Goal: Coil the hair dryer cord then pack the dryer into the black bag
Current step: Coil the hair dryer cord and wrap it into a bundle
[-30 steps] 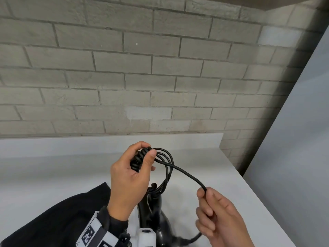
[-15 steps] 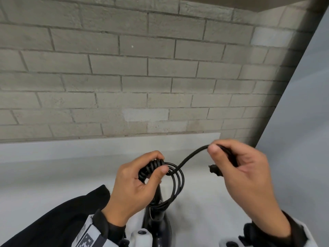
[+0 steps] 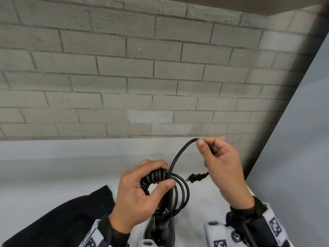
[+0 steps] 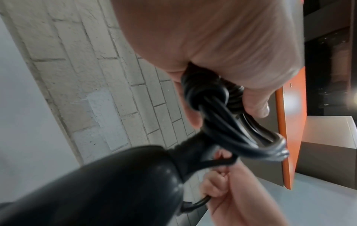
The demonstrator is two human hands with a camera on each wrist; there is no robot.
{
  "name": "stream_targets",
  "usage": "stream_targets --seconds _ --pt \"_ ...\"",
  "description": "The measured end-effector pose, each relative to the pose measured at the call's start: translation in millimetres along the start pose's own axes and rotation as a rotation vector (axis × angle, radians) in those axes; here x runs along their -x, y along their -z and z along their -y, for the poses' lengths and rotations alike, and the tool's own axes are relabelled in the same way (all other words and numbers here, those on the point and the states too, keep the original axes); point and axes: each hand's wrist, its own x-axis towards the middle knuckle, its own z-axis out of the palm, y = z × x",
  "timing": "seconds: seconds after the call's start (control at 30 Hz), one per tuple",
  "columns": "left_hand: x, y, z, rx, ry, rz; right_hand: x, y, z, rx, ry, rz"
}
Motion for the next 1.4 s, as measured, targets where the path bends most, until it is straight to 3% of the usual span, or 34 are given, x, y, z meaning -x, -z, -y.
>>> stream_targets --seconds 0.13,0.23,0.4,0.5,0.73,0.83,1.03,1.2,1.4 --pt "1 1 3 0.03 0.047 -0.104 20 4 -47 0.216 -0.074 0.137" --pt "2 1 5 0.06 0.084 -0.154 40 3 -70 0.342 -0.219 0.166" --pt "1 -4 5 0.078 0.104 -0.149 52 -8 -57 -0.127 -0.427 0.117" --pt "0 -6 5 0.081 0.106 -0.14 54 -13 -37 -0.444 -0.465 0.214" --pt "2 -8 0 0.092 0.105 -0.101 64 -29 -25 -0.784 -0.567 0.283" --pt "4 -13 -4 0.089 0.081 -0.074 70 -38 -18 -0.8 -0.631 0.256" --pt "7 -14 -5 0.071 0.084 -0.102 68 -41 -4 -0.702 -0.617 0.206" --pt "5 -13 -6 0.046 0.081 -0.155 70 -37 -4 -0.754 -0.627 0.193" --pt "4 -16 -4 0.019 0.126 -0.161 73 -37 1 -0.743 -0.59 0.279"
